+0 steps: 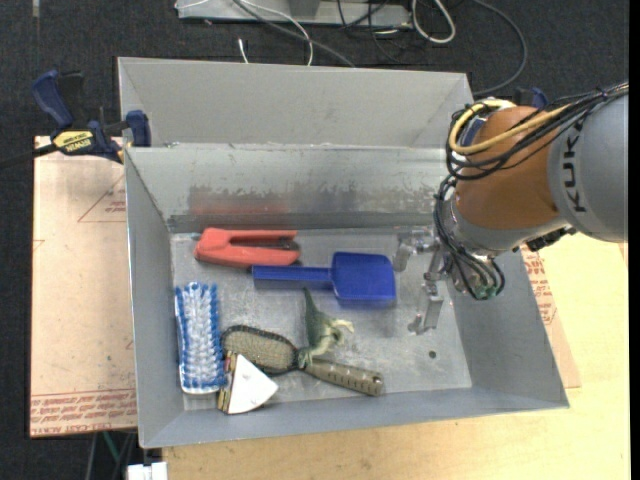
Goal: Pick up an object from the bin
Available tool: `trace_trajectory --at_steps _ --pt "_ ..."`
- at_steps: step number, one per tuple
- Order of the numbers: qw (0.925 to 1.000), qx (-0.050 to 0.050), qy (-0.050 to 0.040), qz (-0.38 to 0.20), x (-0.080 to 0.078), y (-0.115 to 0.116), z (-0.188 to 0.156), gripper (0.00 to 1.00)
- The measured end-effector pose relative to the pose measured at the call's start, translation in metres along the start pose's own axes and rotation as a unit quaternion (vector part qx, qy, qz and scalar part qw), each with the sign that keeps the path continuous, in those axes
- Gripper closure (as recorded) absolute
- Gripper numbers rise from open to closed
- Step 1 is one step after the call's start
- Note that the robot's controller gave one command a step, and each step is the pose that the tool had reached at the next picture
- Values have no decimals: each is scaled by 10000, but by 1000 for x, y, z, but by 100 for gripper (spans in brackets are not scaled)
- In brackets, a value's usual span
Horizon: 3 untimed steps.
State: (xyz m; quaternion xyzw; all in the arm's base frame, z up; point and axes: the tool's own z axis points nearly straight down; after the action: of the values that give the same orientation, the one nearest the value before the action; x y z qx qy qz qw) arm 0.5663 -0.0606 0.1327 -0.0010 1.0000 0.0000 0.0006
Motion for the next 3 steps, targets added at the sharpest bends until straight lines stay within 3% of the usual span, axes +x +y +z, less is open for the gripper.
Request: trace_trajectory --at_steps 1,2,3 --pt "10000 0 0 0 0 0 0 0" --pt "9944 -7 -3 -1060 -13 17 59 0" --pt "9943 -2 -24 -1070 -27 30 62 100"
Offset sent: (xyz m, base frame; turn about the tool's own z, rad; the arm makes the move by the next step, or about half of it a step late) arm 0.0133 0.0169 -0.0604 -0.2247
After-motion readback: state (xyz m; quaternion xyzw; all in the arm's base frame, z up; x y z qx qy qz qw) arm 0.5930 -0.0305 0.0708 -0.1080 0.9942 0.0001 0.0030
